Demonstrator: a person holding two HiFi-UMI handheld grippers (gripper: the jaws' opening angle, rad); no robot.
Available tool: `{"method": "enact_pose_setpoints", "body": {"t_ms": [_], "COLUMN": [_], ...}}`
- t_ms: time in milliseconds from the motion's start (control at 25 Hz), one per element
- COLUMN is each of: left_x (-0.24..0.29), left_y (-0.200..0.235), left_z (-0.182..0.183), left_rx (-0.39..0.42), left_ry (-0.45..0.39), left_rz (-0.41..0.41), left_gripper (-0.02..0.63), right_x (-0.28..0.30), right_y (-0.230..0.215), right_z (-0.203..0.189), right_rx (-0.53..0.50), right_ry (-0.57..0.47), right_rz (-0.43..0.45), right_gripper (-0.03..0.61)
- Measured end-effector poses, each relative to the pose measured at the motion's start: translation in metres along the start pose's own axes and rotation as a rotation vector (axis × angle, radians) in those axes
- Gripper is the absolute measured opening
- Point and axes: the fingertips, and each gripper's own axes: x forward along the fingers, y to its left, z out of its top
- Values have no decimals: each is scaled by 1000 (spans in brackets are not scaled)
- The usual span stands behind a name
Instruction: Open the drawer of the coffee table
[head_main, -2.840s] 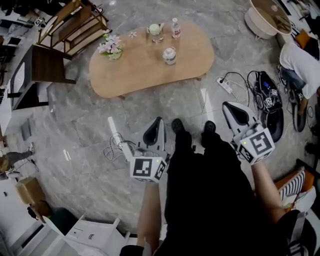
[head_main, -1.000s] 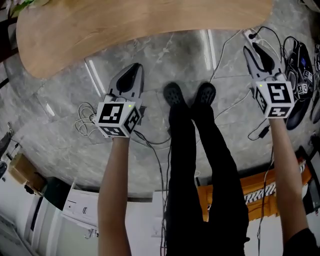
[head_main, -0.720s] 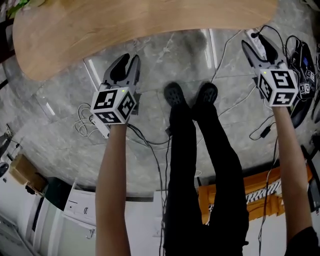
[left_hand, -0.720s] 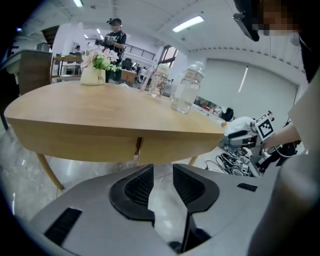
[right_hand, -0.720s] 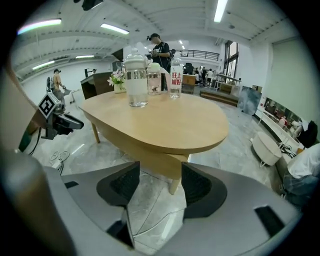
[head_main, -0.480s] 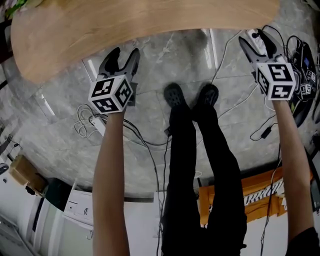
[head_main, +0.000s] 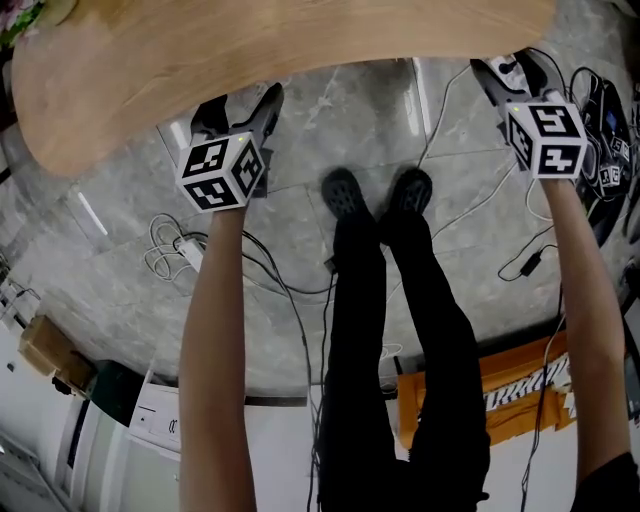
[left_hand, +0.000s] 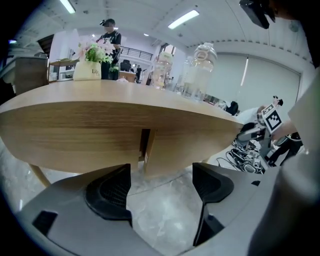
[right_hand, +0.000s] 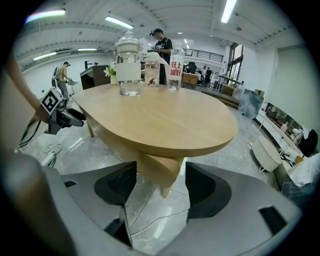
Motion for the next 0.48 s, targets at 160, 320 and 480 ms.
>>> {"method": "enact_pose_setpoints", "body": {"t_ms": [160, 320, 480], "left_x": [6, 10, 11], "left_y": [-2, -2, 1], "left_z": [5, 9, 8], "left_rx": [3, -20, -17], "left_ry": [-9, -24, -18], "left_rz": [3, 17, 30], "left_gripper": [380, 379, 383], "right_x": [6, 8, 9], "right_y": [0, 6, 7], "right_z": [3, 2, 2], "right_rx": [-32, -50, -43], "right_ry": [2, 10, 6], "right_rz": [29, 54, 53], "right_gripper": [259, 258, 258]}}
